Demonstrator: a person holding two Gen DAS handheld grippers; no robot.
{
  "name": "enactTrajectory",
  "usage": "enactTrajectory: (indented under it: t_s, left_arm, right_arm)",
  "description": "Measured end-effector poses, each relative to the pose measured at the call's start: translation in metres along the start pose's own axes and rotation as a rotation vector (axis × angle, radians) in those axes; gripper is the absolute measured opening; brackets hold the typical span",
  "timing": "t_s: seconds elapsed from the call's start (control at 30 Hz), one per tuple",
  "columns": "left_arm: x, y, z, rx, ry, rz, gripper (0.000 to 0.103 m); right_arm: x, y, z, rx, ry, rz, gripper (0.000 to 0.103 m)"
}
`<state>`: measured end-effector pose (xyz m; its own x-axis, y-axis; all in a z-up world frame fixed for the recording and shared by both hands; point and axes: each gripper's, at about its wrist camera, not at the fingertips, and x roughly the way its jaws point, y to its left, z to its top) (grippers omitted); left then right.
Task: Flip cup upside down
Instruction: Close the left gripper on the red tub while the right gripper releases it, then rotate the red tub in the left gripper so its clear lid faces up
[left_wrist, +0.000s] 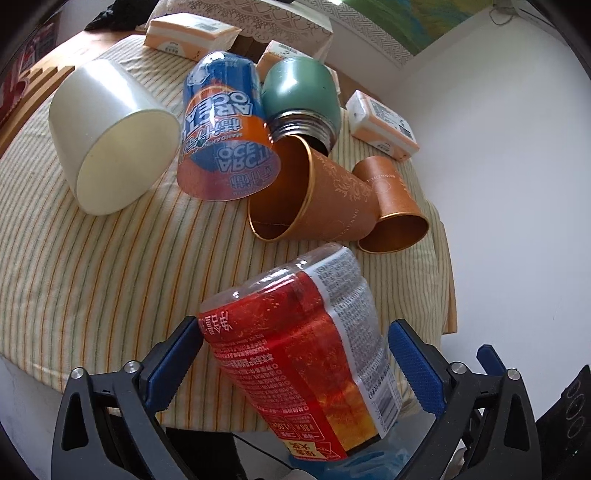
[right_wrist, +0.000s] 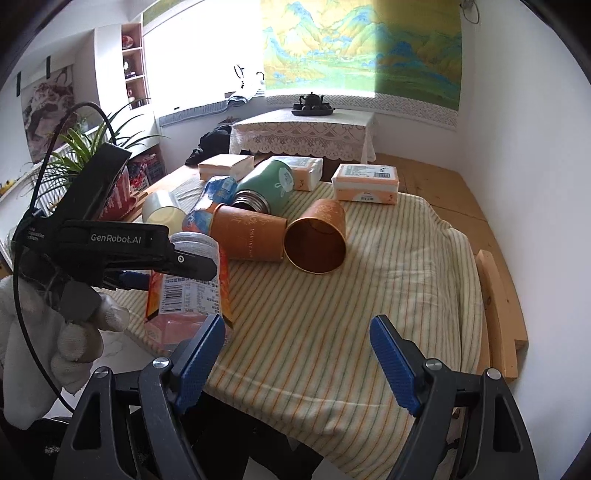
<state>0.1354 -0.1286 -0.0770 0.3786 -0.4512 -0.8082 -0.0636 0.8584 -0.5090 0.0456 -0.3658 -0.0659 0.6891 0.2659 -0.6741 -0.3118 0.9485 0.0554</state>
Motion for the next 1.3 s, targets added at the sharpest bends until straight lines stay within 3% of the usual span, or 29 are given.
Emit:
enactTrajectory:
  t_s: [0.23,0.4,0.6,0.7,0.87,1.3]
  left_arm:
    - [-0.007,0.004,-0.002,0.02,-0.061,-0.014,0.097]
    - [-0.034,0.001,-0.011,0.141,-0.183,0.007,0.097]
    - [-0.058,-0.008,-0.029,0.368,-0.456,0.136,0.097]
    - [-0.055,-0.013,-0.039,0.475,-0.585,0.234,0.097]
    - [-0.038,-0.021,-0.05,0.606,-0.724,0.344,0.098]
    - [-0.03,-0.015,-0.061,0.659,-0.758,0.339,0.098]
  right_arm:
    - [0.007,-0.006,-0.005,0.037,0.012,-0.006,0.077]
    - [0.005,-0.005,-0.005,0.055,0.001,-0.006,0.077]
    - [0.007,0.002,-0.005,0.07,-0.013,-0.006,0.077]
    - [0.012,0.006,-0.006,0.076,-0.003,0.001,0.077]
    - [0.017,0.011,-0.008,0.078,0.005,-0.016,0.077]
    - [0.017,0.015,-0.005,0.12,-0.003,-0.012,0.077]
